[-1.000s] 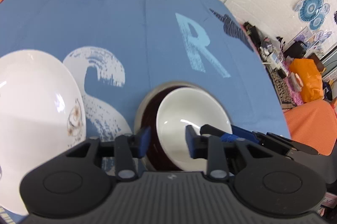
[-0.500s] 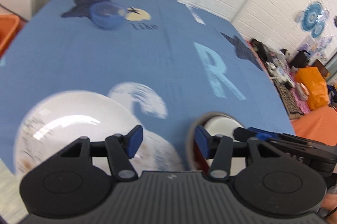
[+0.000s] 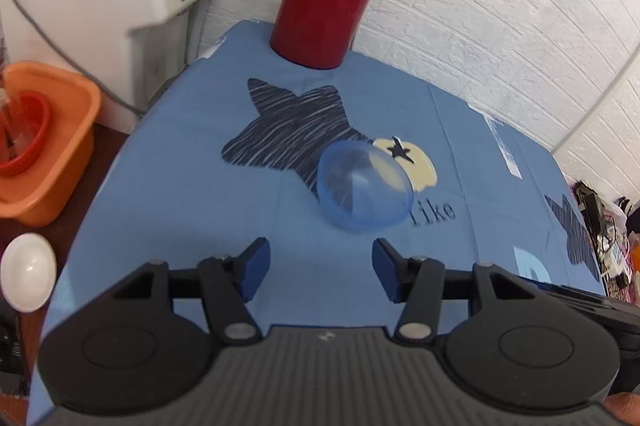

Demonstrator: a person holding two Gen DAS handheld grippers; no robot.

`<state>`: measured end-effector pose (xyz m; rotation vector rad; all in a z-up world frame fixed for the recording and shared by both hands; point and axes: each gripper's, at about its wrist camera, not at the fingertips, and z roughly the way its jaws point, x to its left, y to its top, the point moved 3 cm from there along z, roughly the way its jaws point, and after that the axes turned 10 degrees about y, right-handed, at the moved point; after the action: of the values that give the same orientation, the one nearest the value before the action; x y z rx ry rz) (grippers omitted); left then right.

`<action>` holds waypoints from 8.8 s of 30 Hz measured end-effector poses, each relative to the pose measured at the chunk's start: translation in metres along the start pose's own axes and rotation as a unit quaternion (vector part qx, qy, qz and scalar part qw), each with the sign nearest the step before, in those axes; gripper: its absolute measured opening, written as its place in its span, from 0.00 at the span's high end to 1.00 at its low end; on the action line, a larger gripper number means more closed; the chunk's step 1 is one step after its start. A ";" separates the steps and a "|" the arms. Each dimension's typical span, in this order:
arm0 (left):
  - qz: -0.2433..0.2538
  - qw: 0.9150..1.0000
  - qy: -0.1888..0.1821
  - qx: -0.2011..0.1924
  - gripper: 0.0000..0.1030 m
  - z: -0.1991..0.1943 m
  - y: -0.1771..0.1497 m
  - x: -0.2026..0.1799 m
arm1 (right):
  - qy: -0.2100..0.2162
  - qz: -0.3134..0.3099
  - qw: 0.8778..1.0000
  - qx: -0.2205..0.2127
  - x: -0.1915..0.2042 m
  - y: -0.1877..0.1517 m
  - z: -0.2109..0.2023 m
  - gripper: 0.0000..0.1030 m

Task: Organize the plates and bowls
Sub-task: 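Grasp the rim of the clear blue plastic bowl with both grippers, then carry the blue bowl over the stack and lower it into the red bowl, then open both grippers and withdraw from the blue bowl, then grasp the rim of the steel bowl stack with both grippers, then lift the nested bowls and carry them onto the white plate stack, then lower the nested bowls onto the plates and open both grippers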

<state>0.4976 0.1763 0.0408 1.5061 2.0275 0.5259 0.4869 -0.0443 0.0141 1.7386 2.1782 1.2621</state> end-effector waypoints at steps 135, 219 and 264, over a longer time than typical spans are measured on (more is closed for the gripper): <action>0.377 0.901 -0.147 0.158 0.40 -0.050 -0.184 -0.136 | -0.060 0.188 0.977 -0.079 -0.102 -0.254 -0.201 0.58; 0.241 0.941 -0.147 0.186 1.00 -0.059 -0.156 -0.145 | -0.067 0.275 0.959 -0.028 -0.083 -0.187 -0.178 1.00; 0.058 0.997 0.028 -0.028 0.42 -0.169 -0.168 0.084 | -0.058 0.034 0.997 -0.034 0.080 -0.175 -0.122 0.92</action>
<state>0.2477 0.2101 0.0524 1.5988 1.9584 0.6744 0.2589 -0.0456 0.0159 1.8255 2.0055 1.2035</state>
